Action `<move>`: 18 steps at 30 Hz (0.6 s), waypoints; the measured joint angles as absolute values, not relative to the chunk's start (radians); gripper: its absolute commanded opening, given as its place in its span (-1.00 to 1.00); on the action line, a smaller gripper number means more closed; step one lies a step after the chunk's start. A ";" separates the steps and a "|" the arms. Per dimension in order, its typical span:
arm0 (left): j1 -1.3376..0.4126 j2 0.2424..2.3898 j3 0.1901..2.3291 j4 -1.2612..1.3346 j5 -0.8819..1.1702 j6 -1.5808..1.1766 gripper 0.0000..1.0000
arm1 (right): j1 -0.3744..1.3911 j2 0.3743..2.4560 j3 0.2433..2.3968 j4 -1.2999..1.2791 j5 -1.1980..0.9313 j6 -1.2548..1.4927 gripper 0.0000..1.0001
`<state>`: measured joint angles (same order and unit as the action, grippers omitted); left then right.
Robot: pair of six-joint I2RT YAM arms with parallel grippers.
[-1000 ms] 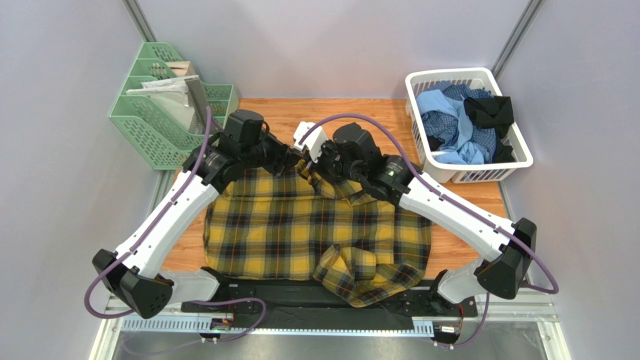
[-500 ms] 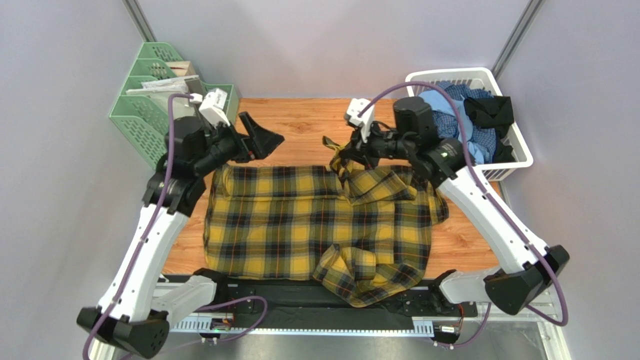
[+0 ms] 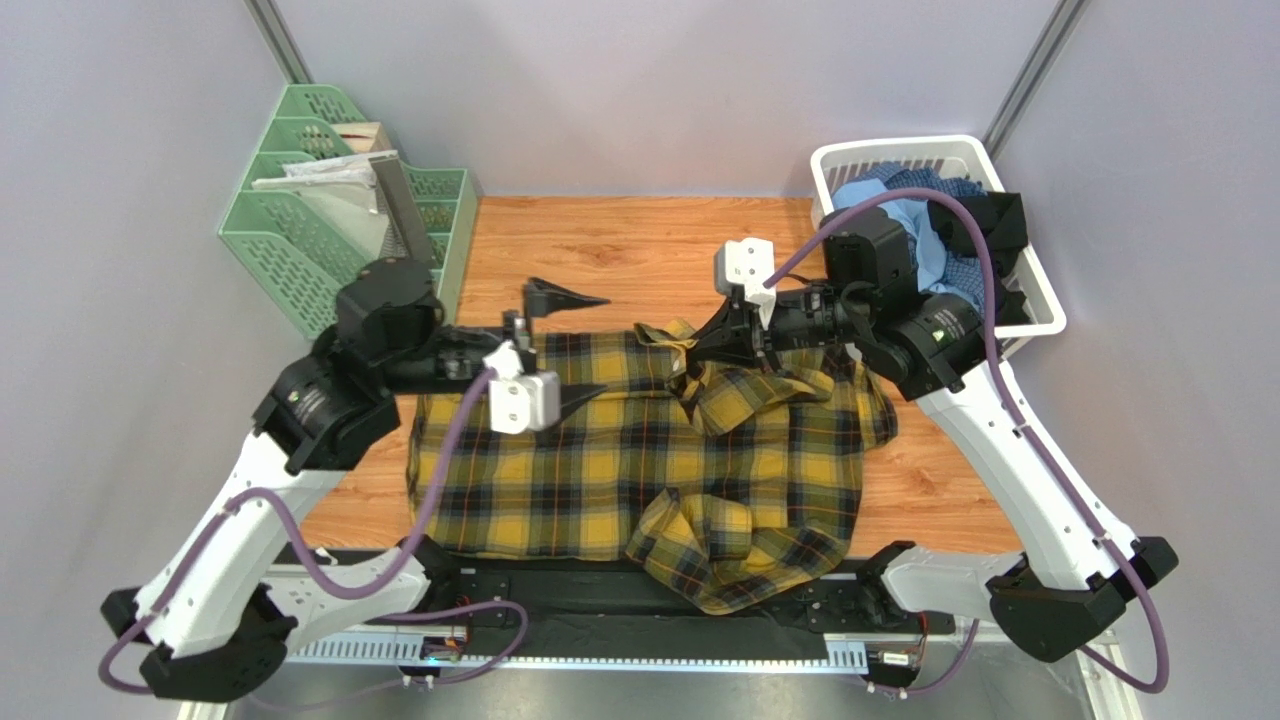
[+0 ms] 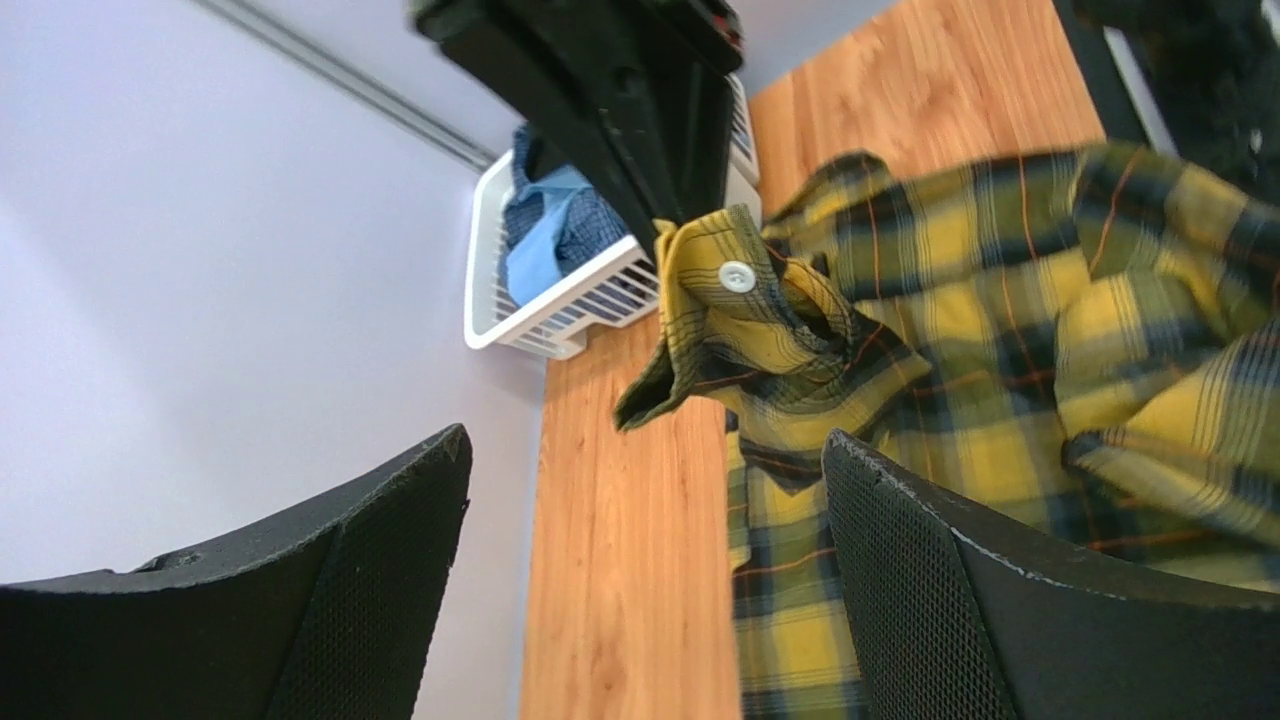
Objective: Fold and stack the long sleeve shirts
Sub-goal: Fold the shirt
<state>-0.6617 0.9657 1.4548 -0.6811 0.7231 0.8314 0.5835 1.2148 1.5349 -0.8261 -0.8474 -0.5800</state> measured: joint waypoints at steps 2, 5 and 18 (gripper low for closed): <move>-0.739 0.996 1.457 -0.711 0.663 0.914 0.79 | 0.597 1.218 1.540 -0.847 -0.848 -0.598 -1.00; -0.823 1.055 1.467 -0.737 0.583 0.997 0.78 | 0.624 1.217 1.543 -0.883 -0.848 -0.629 -1.00; -1.075 1.161 1.480 -0.772 0.392 1.069 -0.97 | 0.705 1.134 1.537 -0.946 -0.822 -0.701 -0.92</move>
<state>-1.0752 1.1606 1.4803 -0.7715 0.3923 1.0687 0.7052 1.1336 1.5368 -0.9459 -0.8223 -0.7010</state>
